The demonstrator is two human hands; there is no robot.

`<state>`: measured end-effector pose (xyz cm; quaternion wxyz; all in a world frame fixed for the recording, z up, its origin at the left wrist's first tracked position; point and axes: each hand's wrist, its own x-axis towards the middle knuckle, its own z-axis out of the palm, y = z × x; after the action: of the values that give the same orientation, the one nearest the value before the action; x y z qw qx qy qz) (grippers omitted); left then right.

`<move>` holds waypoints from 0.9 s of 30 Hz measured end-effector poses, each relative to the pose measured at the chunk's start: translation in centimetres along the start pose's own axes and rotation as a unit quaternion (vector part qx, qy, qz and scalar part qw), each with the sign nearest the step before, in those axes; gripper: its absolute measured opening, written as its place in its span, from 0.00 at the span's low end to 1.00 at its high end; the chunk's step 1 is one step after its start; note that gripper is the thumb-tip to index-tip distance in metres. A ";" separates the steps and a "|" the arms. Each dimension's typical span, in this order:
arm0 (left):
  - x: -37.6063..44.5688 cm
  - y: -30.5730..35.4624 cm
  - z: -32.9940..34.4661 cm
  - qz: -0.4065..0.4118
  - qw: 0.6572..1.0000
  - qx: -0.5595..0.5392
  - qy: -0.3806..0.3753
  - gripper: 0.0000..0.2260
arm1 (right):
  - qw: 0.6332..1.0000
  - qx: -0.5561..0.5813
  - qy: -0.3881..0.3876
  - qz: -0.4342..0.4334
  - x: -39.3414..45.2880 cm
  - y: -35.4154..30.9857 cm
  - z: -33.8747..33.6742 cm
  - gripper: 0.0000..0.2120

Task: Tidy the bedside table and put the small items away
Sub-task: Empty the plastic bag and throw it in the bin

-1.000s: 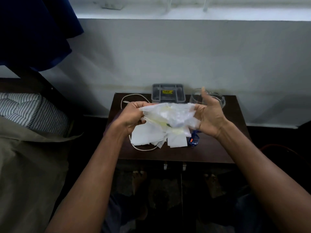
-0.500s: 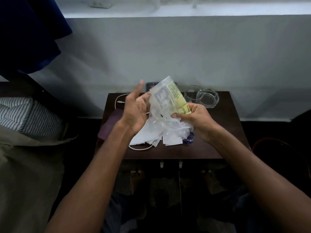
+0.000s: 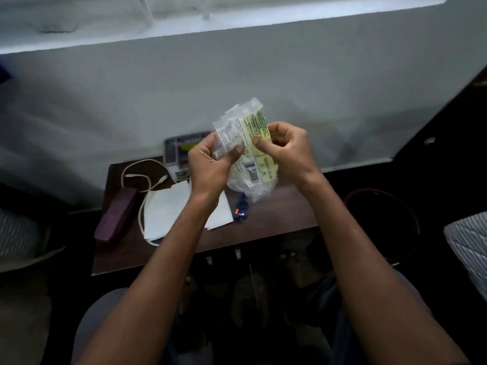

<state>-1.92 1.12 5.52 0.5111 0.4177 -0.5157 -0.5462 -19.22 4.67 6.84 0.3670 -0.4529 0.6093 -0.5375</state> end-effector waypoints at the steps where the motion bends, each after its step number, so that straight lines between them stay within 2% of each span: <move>1: -0.2 -0.3 1.5 -0.003 1.000 0.013 -0.013 0.14 | 1.000 -0.022 0.003 0.010 0.3 0.2 -1.5 0.09; 3: -0.5 -1.0 4.7 -0.010 0.997 0.056 -0.043 0.14 | 0.997 -0.072 0.016 0.036 0.8 0.9 -4.6 0.07; 5: -0.8 -1.8 8.7 -0.004 0.989 0.132 -0.073 0.13 | 0.986 -0.138 0.068 0.063 1.1 1.8 -8.0 0.08; 9: -2.2 -3.7 16.8 0.035 0.952 0.274 -0.133 0.19 | 0.927 -0.286 0.209 0.125 0.7 3.5 -14.6 0.06; 13: -4.3 -7.1 24.1 0.008 0.949 0.271 -0.162 0.25 | 0.878 -0.328 0.286 0.201 -1.0 6.6 -20.6 0.05; 15: -5.2 -9.3 27.2 -0.037 0.948 0.259 -0.183 0.26 | 0.850 -0.339 0.320 0.245 -1.8 8.8 -23.1 0.11; 18: -6.6 -13.1 31.0 -0.073 0.923 0.308 -0.220 0.26 | 0.814 -0.343 0.364 0.296 -2.6 12.2 -25.8 0.17; 21: -8.1 -17.5 33.6 -0.108 0.906 0.329 -0.243 0.22 | 0.814 -0.322 0.325 0.358 -3.5 15.9 -28.1 0.17; 25: -8.4 -22.4 35.6 -0.180 0.875 0.347 -0.286 0.15 | 0.819 -0.333 0.148 0.444 -4.9 20.9 -29.2 0.16; 27: -8.6 -24.0 36.1 -0.182 0.843 0.398 -0.313 0.15 | 0.814 -0.335 0.105 0.463 -4.9 22.6 -29.3 0.18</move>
<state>-39.34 13.25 -14.58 0.0041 0.4786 -0.7362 -0.4784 -48.62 19.02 -11.17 0.3313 -0.1531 0.9244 -0.1108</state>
